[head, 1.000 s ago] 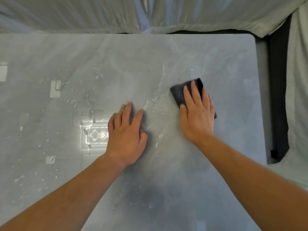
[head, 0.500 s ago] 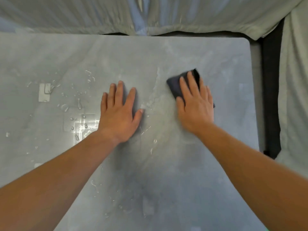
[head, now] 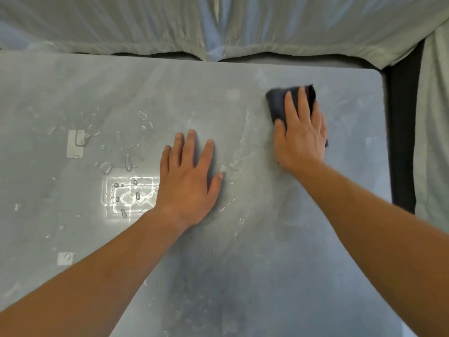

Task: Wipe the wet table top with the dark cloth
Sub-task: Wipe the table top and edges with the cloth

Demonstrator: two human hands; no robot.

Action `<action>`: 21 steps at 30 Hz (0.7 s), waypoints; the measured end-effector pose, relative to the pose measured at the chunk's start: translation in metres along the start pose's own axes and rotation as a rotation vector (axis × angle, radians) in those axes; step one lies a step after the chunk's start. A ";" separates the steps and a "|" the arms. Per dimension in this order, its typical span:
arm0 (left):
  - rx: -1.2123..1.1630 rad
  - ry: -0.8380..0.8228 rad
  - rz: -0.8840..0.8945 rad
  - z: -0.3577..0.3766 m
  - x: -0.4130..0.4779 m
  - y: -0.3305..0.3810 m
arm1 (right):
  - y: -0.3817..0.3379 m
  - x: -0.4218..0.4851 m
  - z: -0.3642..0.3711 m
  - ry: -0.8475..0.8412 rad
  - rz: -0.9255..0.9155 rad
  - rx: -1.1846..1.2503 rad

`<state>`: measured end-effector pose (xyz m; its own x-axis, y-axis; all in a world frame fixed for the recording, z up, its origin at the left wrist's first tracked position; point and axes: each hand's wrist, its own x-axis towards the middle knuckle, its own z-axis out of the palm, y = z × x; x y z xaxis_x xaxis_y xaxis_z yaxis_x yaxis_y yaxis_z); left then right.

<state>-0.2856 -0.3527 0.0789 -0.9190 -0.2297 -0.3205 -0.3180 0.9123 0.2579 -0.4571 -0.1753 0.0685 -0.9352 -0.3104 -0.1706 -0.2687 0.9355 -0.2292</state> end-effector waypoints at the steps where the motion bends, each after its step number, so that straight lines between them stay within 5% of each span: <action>1: 0.005 -0.001 0.009 0.001 0.000 0.000 | -0.010 0.013 0.001 0.008 0.017 -0.002; 9: 0.003 -0.019 0.032 -0.002 -0.001 0.000 | -0.012 -0.026 0.004 -0.134 -0.439 -0.116; 16: 0.030 0.008 0.082 0.004 -0.002 -0.010 | -0.063 0.061 0.009 0.021 -0.033 -0.027; 21: 0.042 -0.002 0.086 0.004 -0.002 -0.012 | -0.059 0.021 0.008 -0.116 -0.442 -0.117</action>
<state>-0.2792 -0.3615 0.0724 -0.9420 -0.1489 -0.3007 -0.2275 0.9422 0.2461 -0.4592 -0.2384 0.0711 -0.6953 -0.6936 -0.1882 -0.6656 0.7202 -0.1955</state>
